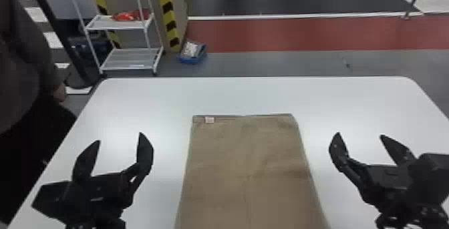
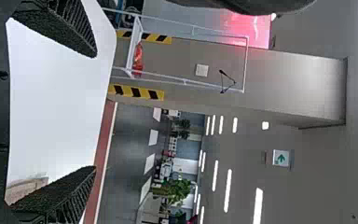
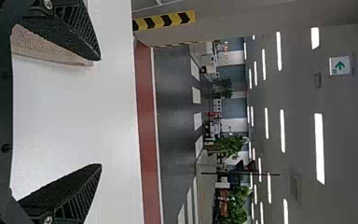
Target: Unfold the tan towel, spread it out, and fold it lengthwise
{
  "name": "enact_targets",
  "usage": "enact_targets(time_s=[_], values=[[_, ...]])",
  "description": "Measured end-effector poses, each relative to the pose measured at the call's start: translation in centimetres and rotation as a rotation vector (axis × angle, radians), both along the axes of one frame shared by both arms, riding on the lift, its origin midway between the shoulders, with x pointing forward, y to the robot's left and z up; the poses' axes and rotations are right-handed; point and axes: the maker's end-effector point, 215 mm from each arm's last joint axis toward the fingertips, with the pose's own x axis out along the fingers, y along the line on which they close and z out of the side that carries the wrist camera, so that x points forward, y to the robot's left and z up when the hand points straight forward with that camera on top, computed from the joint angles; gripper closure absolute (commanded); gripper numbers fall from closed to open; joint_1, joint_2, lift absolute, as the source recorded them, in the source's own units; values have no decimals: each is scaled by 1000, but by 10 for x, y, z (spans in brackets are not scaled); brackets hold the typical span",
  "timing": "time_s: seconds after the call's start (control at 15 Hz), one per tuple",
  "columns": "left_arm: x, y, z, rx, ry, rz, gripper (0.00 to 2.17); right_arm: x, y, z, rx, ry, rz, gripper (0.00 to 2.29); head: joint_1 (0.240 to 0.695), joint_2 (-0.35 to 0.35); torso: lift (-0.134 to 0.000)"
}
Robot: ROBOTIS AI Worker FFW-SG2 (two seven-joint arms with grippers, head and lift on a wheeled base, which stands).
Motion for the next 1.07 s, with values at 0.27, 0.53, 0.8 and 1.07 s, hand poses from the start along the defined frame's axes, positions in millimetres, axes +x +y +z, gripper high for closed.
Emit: enact_targets(time_s=[0.27, 0.53, 0.8, 1.07], values=[[0, -1, -1, -1, 1, -2, -1, -1, 0, 0, 1, 1, 0, 56, 695, 67, -123], [-1, -1, -1, -1, 2, -3, -1, -2, 0, -1, 2, 2, 2, 56, 695, 68, -123], [-1, -2, -1, -2, 3, -4, -1, -2, 1, -1, 4, 3, 4, 56, 695, 68, -123], [-1, -3, -1, -2, 2, -6, -1, -2, 3, -1, 7, 3, 7, 56, 695, 69, -123]])
